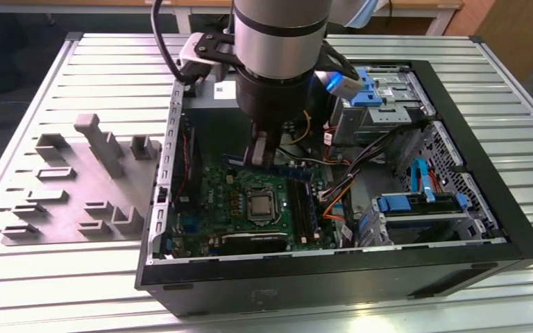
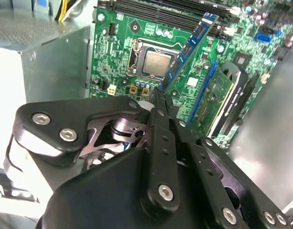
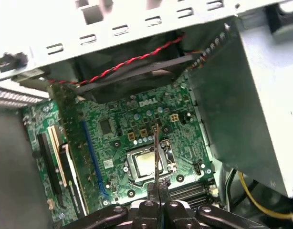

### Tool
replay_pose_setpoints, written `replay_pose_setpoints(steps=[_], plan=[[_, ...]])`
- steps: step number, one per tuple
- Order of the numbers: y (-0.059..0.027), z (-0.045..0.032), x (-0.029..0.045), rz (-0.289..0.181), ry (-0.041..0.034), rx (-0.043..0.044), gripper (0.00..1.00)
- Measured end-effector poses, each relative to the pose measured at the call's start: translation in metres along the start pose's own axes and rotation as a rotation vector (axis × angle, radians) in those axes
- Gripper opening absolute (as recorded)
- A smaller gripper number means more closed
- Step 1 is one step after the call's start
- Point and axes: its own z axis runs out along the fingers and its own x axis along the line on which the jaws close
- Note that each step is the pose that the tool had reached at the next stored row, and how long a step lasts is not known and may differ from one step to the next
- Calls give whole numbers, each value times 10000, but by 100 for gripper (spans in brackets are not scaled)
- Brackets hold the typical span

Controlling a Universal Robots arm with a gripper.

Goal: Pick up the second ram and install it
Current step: 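Insert the second ram into the second slot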

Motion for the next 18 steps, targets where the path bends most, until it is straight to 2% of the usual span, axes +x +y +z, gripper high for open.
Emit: replay_pose_setpoints(steps=[18], plan=[[0, 9, 0, 3213, -104, 106, 12]])
